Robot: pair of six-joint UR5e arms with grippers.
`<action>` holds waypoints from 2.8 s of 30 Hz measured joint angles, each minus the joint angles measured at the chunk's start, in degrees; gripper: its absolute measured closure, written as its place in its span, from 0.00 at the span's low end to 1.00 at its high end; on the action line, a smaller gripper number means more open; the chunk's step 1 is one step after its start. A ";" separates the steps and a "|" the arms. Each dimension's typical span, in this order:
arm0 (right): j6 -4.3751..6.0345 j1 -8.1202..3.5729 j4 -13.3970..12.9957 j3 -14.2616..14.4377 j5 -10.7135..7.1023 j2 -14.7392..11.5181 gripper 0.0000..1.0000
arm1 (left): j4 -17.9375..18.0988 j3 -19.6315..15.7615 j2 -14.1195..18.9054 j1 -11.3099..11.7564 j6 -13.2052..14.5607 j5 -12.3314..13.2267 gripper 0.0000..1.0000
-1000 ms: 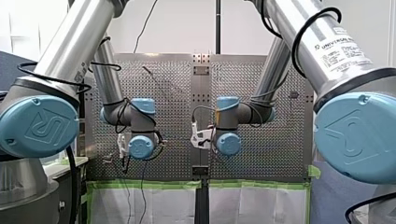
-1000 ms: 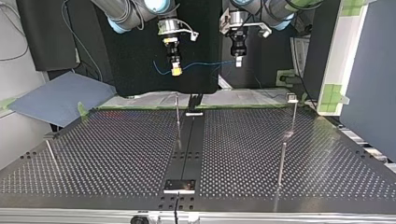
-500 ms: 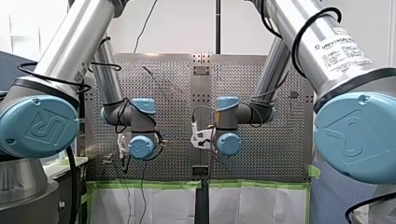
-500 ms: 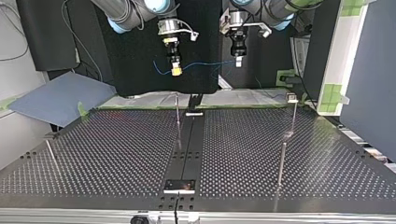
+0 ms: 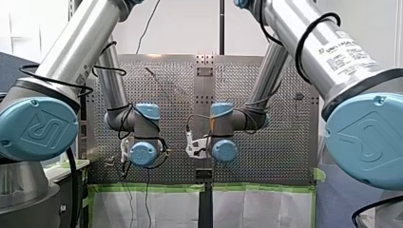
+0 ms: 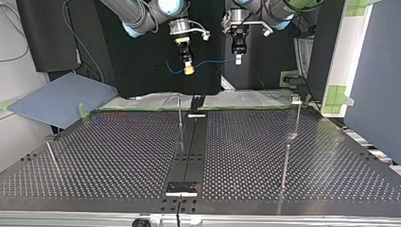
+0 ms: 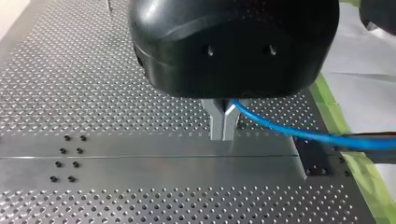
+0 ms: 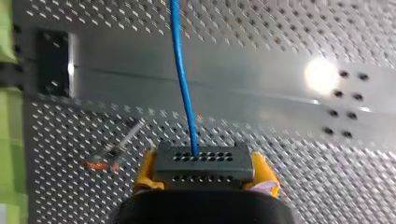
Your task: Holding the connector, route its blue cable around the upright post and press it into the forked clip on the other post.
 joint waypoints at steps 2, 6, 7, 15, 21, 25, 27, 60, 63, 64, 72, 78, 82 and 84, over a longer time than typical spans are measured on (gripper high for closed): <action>-0.01 0.17 0.66 -0.97 0.02 0.98 1.00 | 0.00 0.00 0.00 0.00 0.34 0.00 1.00; -0.01 0.29 1.20 -2.88 0.04 3.06 1.00 | 0.00 0.00 -0.02 -0.01 0.53 0.00 1.00; -0.01 0.29 1.24 -3.09 0.04 3.47 1.00 | 0.00 0.00 -0.02 -0.01 0.55 0.00 1.00; -0.03 0.30 1.32 -3.56 0.05 8.21 1.00 | -0.38 0.00 0.33 0.21 0.51 -0.67 1.00; 0.71 0.48 2.88 -5.69 2.17 10.87 1.00 | -2.22 0.13 2.83 0.15 -0.92 -0.95 1.00; 1.66 0.70 4.73 -7.64 4.13 9.85 1.00 | -3.18 0.15 4.64 0.40 -1.82 -1.03 1.00; 2.26 0.59 5.73 -8.63 4.99 8.98 1.00 | -3.86 0.15 5.68 0.61 -1.94 -1.13 1.00; 4.88 -2.85 21.91 -15.66 -5.39 -7.13 1.00 | -15.04 4.72 15.72 6.27 -1.54 -4.23 1.00; 4.98 -3.27 23.36 -16.15 -6.79 -8.59 1.00 | -16.35 5.01 17.04 6.93 -1.46 -4.35 1.00; 5.02 -3.40 23.81 -16.36 -7.24 -9.04 1.00 | -16.76 5.14 17.42 7.13 -1.43 -4.39 1.00; 6.35 -4.63 25.45 -19.20 -11.03 -12.83 1.00 | -20.43 7.99 21.10 8.57 -2.09 -5.89 1.00; 6.96 -5.40 25.97 -21.17 -13.36 -15.55 1.00 | -23.25 10.83 23.95 9.14 -3.57 -5.99 1.00; 7.21 -5.85 26.05 -22.13 -14.79 -17.36 1.00 | -25.13 12.71 25.83 9.56 -4.41 -6.07 1.00; 7.25 -6.00 26.33 -22.95 -15.45 -18.53 1.00 | -26.27 13.83 26.91 9.95 -4.90 -6.11 1.00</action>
